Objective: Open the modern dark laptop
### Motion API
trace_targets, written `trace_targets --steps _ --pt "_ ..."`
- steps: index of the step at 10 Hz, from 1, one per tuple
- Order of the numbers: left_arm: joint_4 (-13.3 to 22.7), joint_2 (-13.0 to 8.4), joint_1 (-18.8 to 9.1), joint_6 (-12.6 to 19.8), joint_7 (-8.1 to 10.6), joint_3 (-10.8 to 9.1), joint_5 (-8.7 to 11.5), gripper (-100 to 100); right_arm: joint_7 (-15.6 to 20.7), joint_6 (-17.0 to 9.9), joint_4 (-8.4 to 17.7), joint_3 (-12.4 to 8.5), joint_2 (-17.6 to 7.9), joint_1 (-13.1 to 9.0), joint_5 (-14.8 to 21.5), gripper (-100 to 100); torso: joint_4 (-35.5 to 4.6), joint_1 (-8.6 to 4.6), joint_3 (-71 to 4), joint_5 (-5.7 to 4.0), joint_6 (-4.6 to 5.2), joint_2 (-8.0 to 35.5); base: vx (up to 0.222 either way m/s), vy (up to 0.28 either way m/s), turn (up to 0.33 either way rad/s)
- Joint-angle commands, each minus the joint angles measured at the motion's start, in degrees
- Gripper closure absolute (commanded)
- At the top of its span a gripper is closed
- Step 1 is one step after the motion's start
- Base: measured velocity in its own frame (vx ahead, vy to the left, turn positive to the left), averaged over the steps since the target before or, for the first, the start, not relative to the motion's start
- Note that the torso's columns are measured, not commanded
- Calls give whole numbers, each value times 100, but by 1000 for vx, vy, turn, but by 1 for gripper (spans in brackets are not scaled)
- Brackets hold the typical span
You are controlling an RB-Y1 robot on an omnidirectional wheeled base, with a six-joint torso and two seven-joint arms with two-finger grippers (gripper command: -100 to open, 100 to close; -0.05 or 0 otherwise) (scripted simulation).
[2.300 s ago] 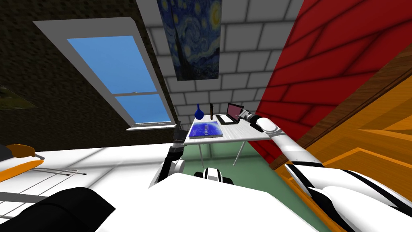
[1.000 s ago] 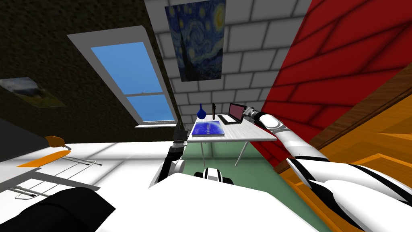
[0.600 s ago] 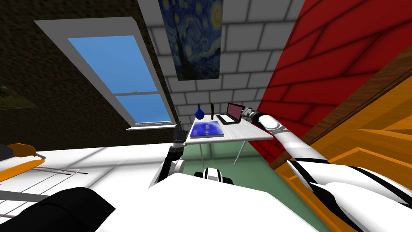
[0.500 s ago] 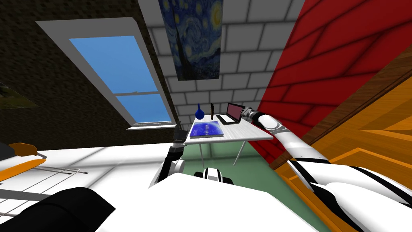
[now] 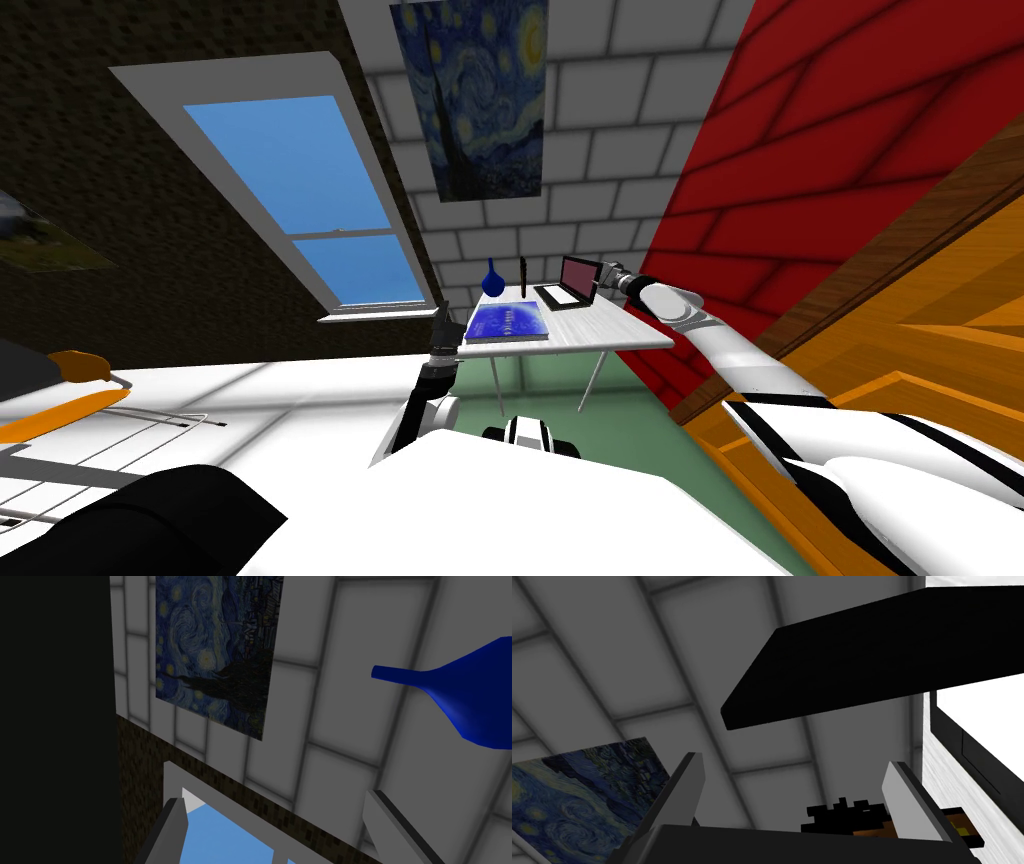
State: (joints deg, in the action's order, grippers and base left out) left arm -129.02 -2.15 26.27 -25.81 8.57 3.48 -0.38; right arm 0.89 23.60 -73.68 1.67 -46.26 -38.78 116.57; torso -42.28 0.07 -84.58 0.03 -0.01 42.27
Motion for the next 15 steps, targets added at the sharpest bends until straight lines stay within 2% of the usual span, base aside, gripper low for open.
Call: trace_targets --steps 1,5,8,15 --pt "0 0 0 0 0 0 0 0 87 27 -181 109 -77 9 301 -100 1 -1 0 -1 0 -1 17 -51 22" --pt "0 0 0 0 0 0 0 0 206 63 -449 274 -183 36 750 -100 -1 -9 2 -3 1 3 9 -51 26" --pt "0 0 0 0 0 0 0 0 327 103 -732 443 -297 60 1223 -100 0 -10 1 -4 1 2 11 -71 32" --pt "0 0 0 0 0 0 0 0 495 158 -1125 677 -456 91 1879 -100 0 -10 1 -4 1 2 6 -45 20"
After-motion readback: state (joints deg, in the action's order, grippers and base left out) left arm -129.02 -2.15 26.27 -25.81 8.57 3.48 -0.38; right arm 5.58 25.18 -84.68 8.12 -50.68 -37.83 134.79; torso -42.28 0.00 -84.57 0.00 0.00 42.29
